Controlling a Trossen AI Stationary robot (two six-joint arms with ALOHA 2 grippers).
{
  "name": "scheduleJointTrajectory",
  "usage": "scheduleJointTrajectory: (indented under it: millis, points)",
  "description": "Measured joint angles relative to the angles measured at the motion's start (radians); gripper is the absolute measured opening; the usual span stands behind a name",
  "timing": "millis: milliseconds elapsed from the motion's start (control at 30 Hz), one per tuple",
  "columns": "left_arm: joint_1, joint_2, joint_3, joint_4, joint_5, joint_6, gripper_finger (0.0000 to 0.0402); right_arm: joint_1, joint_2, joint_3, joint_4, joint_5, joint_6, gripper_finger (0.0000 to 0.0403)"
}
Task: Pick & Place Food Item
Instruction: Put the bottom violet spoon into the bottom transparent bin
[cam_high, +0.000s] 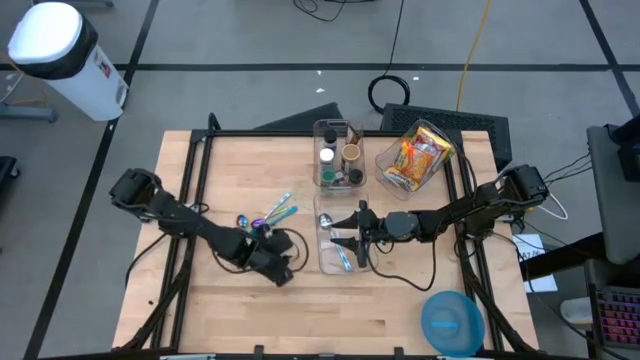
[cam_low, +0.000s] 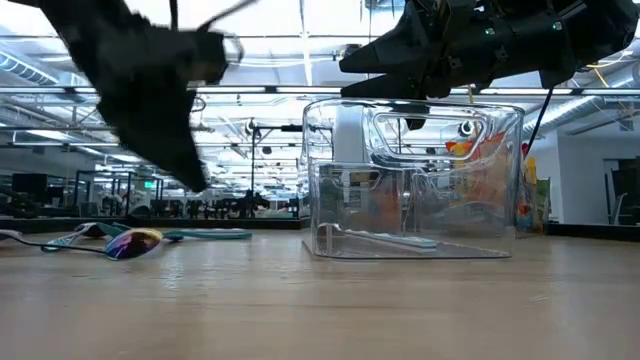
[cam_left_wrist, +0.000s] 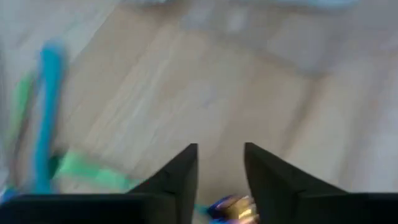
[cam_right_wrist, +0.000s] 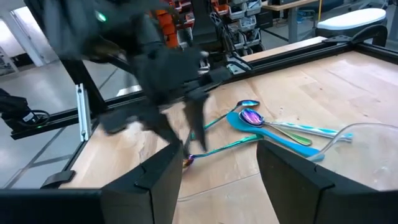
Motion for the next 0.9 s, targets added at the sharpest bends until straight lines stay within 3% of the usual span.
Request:
scheduleJointTrajectory:
  millis: [267, 600, 733, 900]
  points:
    - [0.045, 0.030, 0.000, -0.177, 0.035, -0.297, 0.0236, 0.000, 0.000, 0.000, -0.002, 0.000, 0.017, 0.0196]
    - [0.109, 0.143, 0.007, -0.164, 0.115, -0.351, 0.0246, 0.000, 0.000, 0.000, -0.005, 0.000, 0.017, 0.0196]
    - [0.121, 0.145, 0.008, -0.167, 0.123, -0.325, 0.0246, 0.000, 0.000, 0.000, -0.005, 0.000, 0.017, 0.0196]
    - [0.122, 0.119, 0.002, -0.097, 0.095, -0.099, 0.0246, 0.000, 0.000, 0.000, -0.006, 0.000, 0.017, 0.0196]
